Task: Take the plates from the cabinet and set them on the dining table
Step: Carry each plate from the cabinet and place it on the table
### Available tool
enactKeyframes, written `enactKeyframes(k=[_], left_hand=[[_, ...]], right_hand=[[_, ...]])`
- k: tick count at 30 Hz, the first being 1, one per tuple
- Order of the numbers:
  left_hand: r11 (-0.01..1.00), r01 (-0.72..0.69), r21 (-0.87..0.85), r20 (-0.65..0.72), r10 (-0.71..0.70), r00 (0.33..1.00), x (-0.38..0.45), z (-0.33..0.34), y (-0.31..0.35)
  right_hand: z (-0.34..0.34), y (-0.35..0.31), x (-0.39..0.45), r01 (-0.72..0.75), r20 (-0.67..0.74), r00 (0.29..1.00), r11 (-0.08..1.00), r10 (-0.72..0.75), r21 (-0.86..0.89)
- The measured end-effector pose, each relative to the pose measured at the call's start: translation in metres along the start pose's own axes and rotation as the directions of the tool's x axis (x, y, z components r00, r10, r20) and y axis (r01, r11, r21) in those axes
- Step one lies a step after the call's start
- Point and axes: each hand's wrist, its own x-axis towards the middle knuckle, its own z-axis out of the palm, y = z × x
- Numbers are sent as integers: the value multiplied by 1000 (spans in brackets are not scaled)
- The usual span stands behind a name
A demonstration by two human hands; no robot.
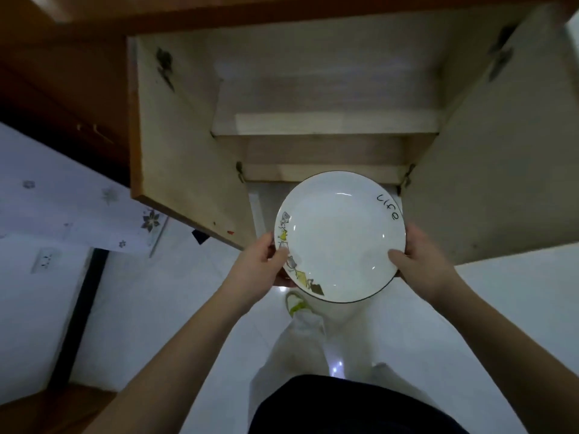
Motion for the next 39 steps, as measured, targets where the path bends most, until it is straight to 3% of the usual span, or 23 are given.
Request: enactKeyframes(k=[7,18,24,31,39], left_hand=[[993,39,-109,87,-30,996,-99,68,11],[989,-144,27,357,125,926,-147,143,43],[982,-171,-79,564,186,805,-136,136,55],[959,-252,-132,720,268,641,-117,103,64],[970,-217,-110,844,206,496,-115,112,72]], right_hand=[[-63,21,-103,0,-81,997,999,3,34],[-139,39,-237,30,-324,946,994,5,102],[-126,37,-271,42,-442,889,940,119,338],[-71,23,-284,93,-591,776,888,219,451],[-33,20,-323,182,-670,660,792,341,583]])
